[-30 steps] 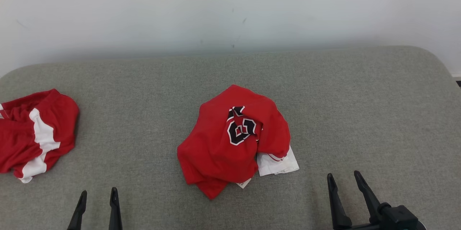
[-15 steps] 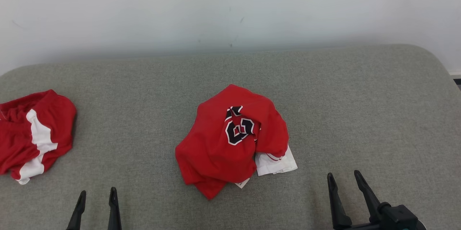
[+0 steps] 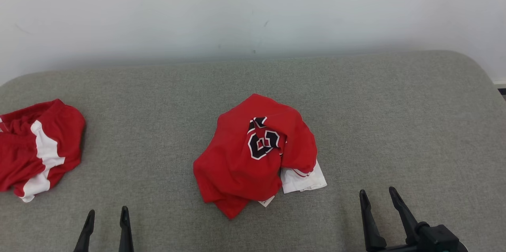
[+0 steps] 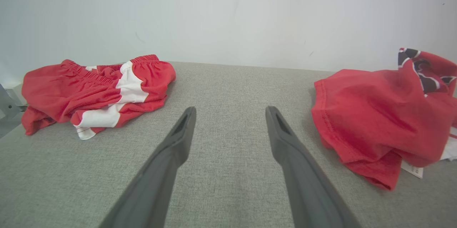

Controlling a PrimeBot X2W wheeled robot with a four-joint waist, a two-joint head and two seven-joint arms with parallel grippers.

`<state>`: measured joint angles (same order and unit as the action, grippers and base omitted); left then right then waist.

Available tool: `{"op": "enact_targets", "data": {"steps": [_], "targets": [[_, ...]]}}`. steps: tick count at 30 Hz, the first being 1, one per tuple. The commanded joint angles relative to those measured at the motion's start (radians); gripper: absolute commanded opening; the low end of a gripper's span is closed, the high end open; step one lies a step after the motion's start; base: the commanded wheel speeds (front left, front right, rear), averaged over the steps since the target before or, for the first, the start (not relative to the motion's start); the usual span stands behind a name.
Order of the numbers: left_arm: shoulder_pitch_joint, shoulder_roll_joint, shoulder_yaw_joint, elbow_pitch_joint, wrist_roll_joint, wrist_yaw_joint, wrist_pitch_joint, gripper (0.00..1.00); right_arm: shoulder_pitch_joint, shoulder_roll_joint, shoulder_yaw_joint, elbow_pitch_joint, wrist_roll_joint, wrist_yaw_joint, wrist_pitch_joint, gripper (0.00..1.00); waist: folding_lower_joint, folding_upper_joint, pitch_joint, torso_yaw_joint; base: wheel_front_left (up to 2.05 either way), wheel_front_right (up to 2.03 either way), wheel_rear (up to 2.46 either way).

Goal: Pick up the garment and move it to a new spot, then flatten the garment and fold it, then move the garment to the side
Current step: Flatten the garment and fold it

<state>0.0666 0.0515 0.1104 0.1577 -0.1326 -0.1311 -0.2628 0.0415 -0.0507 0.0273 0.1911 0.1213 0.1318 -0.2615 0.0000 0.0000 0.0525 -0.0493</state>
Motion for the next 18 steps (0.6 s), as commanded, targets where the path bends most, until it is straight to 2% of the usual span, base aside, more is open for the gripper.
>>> {"op": "enact_targets", "data": {"steps": [1,11,15,18], "targets": [[0.013,-0.002,0.001,0.001,-0.012,0.001,-0.004,1.00,0.004,0.001,-0.001,-0.001,-0.002,-0.002,-0.004,1.00,0.0000,0.0000,0.000,0.002,0.00,0.00,0.00],[-0.009,-0.002,-0.017,0.004,-0.014,0.001,-0.004,1.00,-0.049,0.001,0.005,0.017,-0.008,-0.002,-0.004,1.00,0.0000,0.0000,0.012,0.033,0.00,0.00,0.00],[-0.021,-0.002,-0.029,0.000,-0.010,0.001,-0.004,1.00,-0.112,0.001,-0.007,0.082,-0.038,-0.002,-0.004,1.00,0.0000,0.0000,0.024,0.053,0.00,0.00,0.00],[-0.038,-0.002,-0.039,-0.003,-0.011,0.001,-0.004,1.00,-0.191,0.001,-0.048,0.195,-0.067,-0.002,-0.004,1.00,0.0000,0.0000,0.046,0.080,0.00,0.00,0.00]]}}
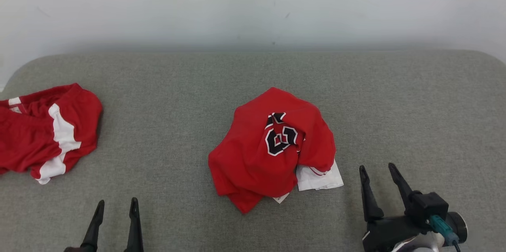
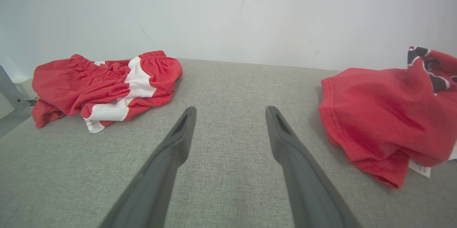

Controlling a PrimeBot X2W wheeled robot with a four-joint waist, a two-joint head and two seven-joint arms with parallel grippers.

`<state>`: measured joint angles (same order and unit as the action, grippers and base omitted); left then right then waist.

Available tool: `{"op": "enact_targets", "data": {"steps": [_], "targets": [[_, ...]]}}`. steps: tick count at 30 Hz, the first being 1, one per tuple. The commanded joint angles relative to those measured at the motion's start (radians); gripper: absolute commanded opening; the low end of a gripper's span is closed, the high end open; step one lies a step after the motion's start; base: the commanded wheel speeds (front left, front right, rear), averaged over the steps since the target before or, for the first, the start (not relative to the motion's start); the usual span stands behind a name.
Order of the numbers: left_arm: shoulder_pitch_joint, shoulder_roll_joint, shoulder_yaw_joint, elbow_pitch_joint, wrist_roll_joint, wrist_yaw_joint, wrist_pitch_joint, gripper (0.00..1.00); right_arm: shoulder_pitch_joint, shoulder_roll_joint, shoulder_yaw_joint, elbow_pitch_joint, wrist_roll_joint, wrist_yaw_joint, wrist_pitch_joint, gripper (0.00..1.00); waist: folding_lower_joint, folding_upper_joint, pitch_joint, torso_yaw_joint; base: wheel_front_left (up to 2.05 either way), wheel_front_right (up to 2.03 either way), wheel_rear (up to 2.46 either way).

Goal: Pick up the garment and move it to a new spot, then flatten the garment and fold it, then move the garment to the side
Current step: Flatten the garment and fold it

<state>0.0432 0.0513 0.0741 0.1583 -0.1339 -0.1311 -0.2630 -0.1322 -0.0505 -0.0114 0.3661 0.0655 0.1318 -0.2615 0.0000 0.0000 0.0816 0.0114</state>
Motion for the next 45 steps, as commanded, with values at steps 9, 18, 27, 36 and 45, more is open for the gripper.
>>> {"op": "enact_targets", "data": {"steps": [9,18,27,36,45], "targets": [[-0.041,-0.001,-0.034,-0.009,-0.013,0.001,-0.004,1.00,-0.154,0.001,-0.037,0.257,-0.058,-0.002,-0.004,1.00,0.0000,0.0000,0.044,0.069,0.00,0.00,0.00],[-0.046,-0.002,-0.053,-0.011,-0.017,0.001,-0.004,1.00,-0.258,0.001,0.011,0.500,-0.056,-0.002,-0.001,1.00,0.0000,0.0000,0.054,0.096,0.00,0.00,0.00],[-0.028,-0.001,-0.049,-0.004,-0.029,0.001,-0.004,1.00,-0.303,-0.003,0.021,0.541,-0.041,-0.002,-0.002,0.00,0.0000,0.0000,0.029,0.061,0.00,0.00,0.00],[-0.001,-0.001,-0.043,-0.007,-0.038,0.002,-0.004,1.00,-0.209,-0.015,-0.167,0.328,-0.102,-0.002,-0.002,0.00,0.0000,0.0000,0.002,-0.008,0.00,0.00,0.00],[-0.011,-0.001,-0.056,0.001,-0.039,0.002,-0.004,1.00,0.001,-0.015,-0.267,0.114,-0.055,-0.002,-0.002,0.00,0.0000,0.0000,-0.003,-0.031,0.00,0.00,0.00]]}}
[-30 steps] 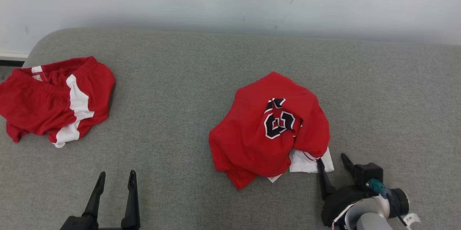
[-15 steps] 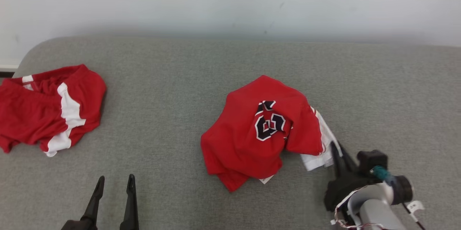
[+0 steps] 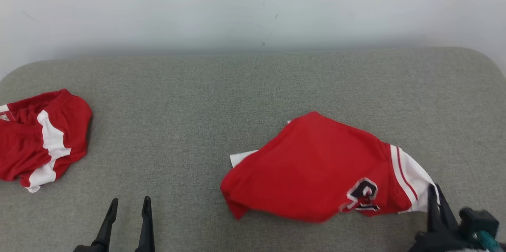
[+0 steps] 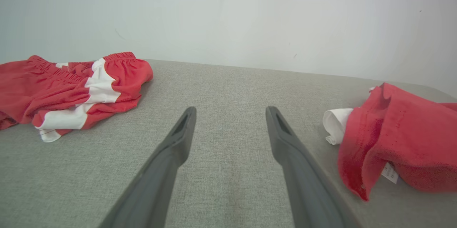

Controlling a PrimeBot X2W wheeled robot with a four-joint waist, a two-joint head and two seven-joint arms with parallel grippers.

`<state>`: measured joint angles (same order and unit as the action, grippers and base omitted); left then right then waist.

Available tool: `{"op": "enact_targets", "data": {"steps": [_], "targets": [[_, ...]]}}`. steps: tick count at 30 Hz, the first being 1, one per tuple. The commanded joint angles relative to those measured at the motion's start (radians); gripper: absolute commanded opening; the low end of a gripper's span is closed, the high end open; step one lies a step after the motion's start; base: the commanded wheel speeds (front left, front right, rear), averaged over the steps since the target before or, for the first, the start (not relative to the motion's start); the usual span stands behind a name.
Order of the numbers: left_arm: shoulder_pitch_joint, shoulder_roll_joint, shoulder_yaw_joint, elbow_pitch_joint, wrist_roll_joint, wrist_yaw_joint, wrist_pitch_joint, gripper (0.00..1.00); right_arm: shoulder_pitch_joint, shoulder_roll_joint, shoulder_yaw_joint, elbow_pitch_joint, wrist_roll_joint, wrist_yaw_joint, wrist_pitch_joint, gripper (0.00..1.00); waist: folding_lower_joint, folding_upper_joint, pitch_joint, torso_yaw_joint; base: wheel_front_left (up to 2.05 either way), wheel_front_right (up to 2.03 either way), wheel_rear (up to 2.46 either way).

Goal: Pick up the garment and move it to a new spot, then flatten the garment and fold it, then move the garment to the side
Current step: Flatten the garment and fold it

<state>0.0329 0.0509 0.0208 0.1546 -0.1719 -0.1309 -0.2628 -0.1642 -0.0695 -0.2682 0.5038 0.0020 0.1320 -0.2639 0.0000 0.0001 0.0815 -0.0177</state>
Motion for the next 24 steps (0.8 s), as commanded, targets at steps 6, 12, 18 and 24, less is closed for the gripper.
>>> {"op": "enact_targets", "data": {"steps": [6,12,18,24], "targets": [[0.012,-0.001,-0.003,0.010,0.006,0.002,-0.004,1.00,0.161,0.013,-0.079,-0.119,0.031,-0.003,0.023,0.00,0.0000,-0.0001,-0.012,-0.007,0.00,0.00,0.00],[0.022,-0.001,-0.002,0.015,0.010,0.002,-0.004,1.00,0.179,0.017,-0.070,-0.159,0.055,-0.003,0.013,1.00,0.0000,-0.0001,-0.022,-0.012,0.00,0.00,0.00],[0.028,-0.001,-0.004,0.019,0.017,0.001,-0.004,1.00,0.172,0.021,-0.014,-0.225,0.064,-0.003,-0.001,1.00,0.0000,-0.0001,-0.044,-0.016,0.00,0.00,0.00],[0.018,-0.001,-0.012,0.024,0.014,0.001,-0.004,1.00,0.181,0.020,0.057,-0.312,0.132,-0.003,-0.002,1.00,0.0000,-0.0001,-0.058,-0.017,0.00,0.00,0.00]]}}
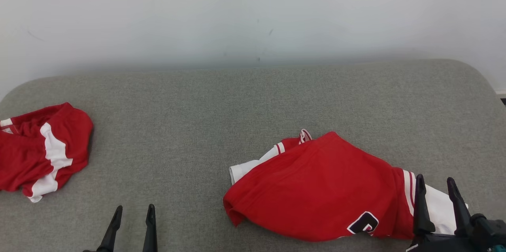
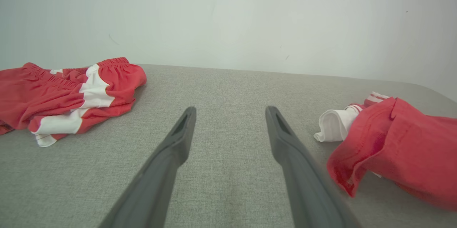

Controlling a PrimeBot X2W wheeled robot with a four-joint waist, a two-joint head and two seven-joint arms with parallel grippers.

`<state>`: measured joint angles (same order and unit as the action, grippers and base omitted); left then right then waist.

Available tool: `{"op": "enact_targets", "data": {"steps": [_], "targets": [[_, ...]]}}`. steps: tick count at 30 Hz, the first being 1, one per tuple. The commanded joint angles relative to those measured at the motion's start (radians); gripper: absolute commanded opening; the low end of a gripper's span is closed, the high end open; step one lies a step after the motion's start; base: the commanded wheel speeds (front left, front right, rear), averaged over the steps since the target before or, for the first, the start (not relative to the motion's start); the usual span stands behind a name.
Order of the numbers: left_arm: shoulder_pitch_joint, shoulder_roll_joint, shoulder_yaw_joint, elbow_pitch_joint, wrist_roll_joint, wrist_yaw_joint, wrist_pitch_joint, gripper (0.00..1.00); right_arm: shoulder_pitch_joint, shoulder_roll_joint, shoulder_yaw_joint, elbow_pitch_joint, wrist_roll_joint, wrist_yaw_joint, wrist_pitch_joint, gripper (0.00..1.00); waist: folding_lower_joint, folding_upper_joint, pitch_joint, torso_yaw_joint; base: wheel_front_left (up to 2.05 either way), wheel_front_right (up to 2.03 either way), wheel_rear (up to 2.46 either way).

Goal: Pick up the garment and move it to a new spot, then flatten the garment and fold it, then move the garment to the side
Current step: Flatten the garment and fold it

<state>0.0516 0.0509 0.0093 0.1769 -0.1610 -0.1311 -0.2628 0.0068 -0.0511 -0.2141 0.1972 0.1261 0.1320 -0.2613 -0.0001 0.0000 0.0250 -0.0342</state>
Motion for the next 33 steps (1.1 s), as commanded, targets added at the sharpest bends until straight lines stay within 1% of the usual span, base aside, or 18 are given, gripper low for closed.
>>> {"op": "enact_targets", "data": {"steps": [1,6,8,10,16,22,23,24,26,27,31,32,33], "targets": [[-0.004,-0.001,-0.002,0.001,0.000,0.001,-0.004,1.00,0.018,0.001,0.015,-0.014,0.021,-0.003,-0.004,1.00,0.0001,0.0000,-0.002,0.000,0.00,0.00,0.00],[-0.029,-0.001,-0.034,0.003,-0.010,0.001,-0.004,1.00,0.044,0.001,0.066,-0.029,0.072,-0.003,-0.004,1.00,0.0001,0.0000,0.001,-0.001,0.00,0.00,0.00],[-0.044,-0.001,-0.065,0.012,-0.013,0.001,-0.004,1.00,0.053,0.001,0.086,-0.025,0.086,-0.003,-0.004,1.00,0.0001,0.0000,0.006,-0.005,0.00,0.00,0.00],[-0.065,0.012,-0.103,0.025,-0.021,0.001,-0.004,1.00,0.054,0.001,0.101,-0.023,0.097,-0.003,-0.005,1.00,0.0001,0.0000,0.014,-0.010,0.00,0.00,0.00],[-0.158,0.065,-0.248,0.073,-0.064,0.001,-0.004,1.00,0.026,0.001,0.133,-0.022,0.092,-0.003,-0.005,1.00,0.0001,0.0000,0.038,-0.034,0.00,0.00,0.00],[-0.237,0.129,-0.441,0.134,-0.132,0.001,-0.004,1.00,0.013,0.001,0.135,-0.030,0.084,-0.003,-0.005,1.00,0.0001,0.0000,0.059,-0.067,0.00,0.00,0.00],[-0.251,0.154,-0.498,0.153,-0.150,0.001,-0.004,1.00,0.013,0.001,0.130,-0.034,0.088,-0.003,-0.004,1.00,0.0001,0.0000,0.066,-0.078,0.00,0.00,0.00],[-0.260,0.165,-0.524,0.162,-0.157,0.001,-0.004,1.00,0.014,0.002,0.127,-0.034,0.090,-0.003,-0.005,1.00,0.0001,0.0000,0.068,-0.083,0.00,0.00,0.00],[-0.272,0.183,-0.566,0.187,-0.175,0.001,-0.004,1.00,0.015,0.002,0.126,-0.035,0.096,-0.003,-0.005,1.00,0.0001,0.0000,0.075,-0.093,0.00,0.00,0.00],[-0.272,0.183,-0.566,0.187,-0.175,0.001,-0.004,1.00,0.015,0.002,0.126,-0.035,0.096,-0.003,-0.005,1.00,0.0001,0.0000,0.075,-0.093,0.00,0.00,0.00],[-0.306,0.204,-0.630,0.246,-0.196,0.001,-0.004,1.00,0.014,0.002,0.129,-0.033,0.102,-0.003,-0.005,1.00,0.0001,0.0000,0.080,-0.107,0.00,0.00,0.00],[-0.317,0.200,-0.631,0.260,-0.209,0.001,-0.004,0.31,0.014,0.002,0.129,-0.032,0.102,-0.003,-0.005,1.00,0.0001,0.0000,0.080,-0.109,0.00,0.00,0.00],[-0.325,0.198,-0.638,0.275,-0.219,0.001,-0.004,0.00,0.014,0.001,0.129,-0.030,0.103,-0.003,-0.005,1.00,0.0001,0.0000,0.078,-0.111,0.00,0.00,0.00]]}}
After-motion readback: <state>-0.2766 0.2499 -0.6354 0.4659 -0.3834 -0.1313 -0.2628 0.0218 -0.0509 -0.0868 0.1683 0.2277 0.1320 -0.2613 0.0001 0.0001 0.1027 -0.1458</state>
